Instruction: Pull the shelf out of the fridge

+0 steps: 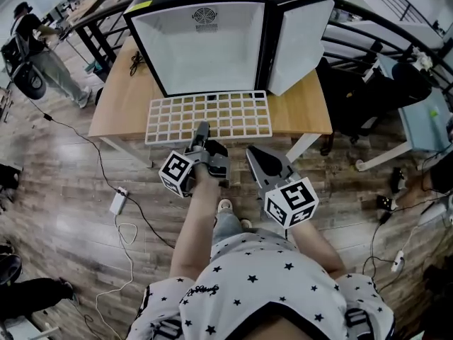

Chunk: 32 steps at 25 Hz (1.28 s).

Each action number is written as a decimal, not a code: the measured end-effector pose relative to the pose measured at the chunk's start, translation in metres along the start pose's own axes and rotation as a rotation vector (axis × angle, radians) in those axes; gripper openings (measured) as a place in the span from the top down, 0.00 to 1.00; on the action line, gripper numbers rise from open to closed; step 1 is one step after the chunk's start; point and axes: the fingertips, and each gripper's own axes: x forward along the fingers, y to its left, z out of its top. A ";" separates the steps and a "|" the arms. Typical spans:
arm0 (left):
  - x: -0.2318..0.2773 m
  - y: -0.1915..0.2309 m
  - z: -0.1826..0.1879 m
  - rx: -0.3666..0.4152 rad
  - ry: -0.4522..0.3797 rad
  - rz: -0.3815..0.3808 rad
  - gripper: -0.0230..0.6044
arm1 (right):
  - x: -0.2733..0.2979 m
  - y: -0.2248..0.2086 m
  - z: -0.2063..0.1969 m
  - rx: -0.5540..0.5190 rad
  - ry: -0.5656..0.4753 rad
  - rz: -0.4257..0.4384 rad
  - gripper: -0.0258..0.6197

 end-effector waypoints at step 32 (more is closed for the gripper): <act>-0.023 -0.007 -0.011 0.007 -0.001 -0.029 0.91 | -0.017 0.003 -0.002 -0.066 -0.023 -0.001 0.93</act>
